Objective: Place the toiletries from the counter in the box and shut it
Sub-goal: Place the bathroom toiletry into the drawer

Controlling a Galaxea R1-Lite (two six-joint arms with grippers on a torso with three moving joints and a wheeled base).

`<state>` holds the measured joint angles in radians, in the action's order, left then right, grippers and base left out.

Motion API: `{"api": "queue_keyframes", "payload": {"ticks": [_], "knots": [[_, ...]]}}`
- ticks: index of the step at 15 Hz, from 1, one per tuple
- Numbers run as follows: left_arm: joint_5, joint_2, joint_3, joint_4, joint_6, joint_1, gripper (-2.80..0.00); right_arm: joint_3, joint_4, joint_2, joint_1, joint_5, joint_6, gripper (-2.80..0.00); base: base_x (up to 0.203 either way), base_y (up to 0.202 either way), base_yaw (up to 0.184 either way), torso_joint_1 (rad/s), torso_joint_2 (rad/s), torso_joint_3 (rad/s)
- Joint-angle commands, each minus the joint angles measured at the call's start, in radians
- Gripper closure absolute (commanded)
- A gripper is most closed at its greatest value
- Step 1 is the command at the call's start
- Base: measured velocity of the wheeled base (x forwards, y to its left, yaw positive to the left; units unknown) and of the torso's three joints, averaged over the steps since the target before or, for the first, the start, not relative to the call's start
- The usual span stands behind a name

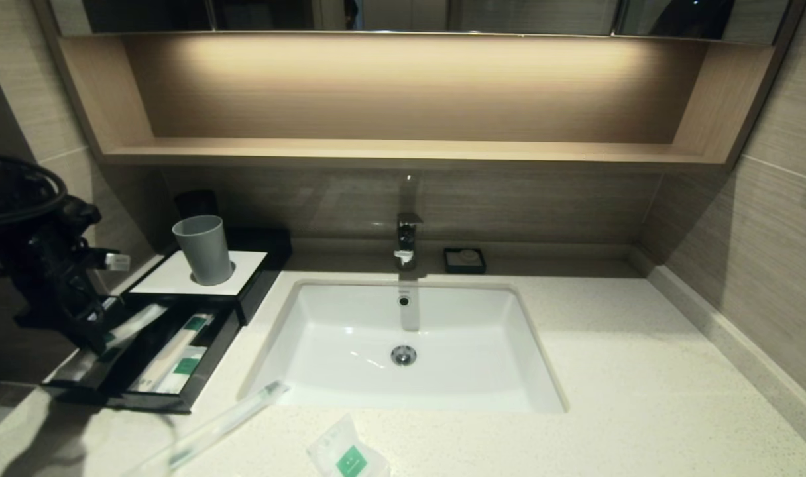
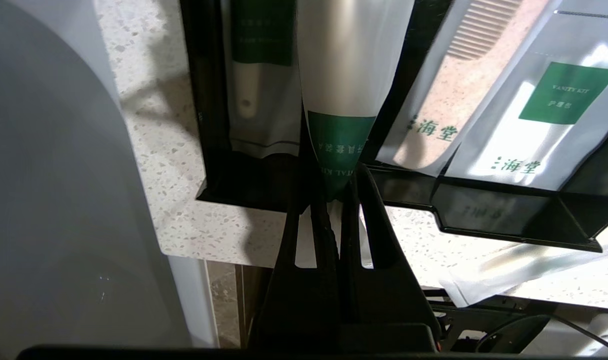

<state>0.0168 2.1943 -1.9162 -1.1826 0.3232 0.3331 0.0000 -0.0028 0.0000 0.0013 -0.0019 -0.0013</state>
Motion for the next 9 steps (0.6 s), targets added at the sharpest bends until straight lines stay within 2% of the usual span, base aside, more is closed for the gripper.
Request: {"api": "queue_keyframes", "payload": {"ticks": [1, 9], "knots": [[0.0, 0.022, 0.0, 0.002, 0.001, -0.002, 0.0, 0.002, 0.0, -0.001, 0.0, 0.0, 0.0, 0.0, 0.0, 0.0, 0.0, 0.0, 0.0, 0.0], [-0.003, 0.059, 0.0, 0.107, -0.048, -0.02, 0.0, 0.002, 0.0, -0.002, 0.0, 0.0, 0.0, 0.0, 0.0, 0.0, 0.0, 0.0, 0.0, 0.0]]}}
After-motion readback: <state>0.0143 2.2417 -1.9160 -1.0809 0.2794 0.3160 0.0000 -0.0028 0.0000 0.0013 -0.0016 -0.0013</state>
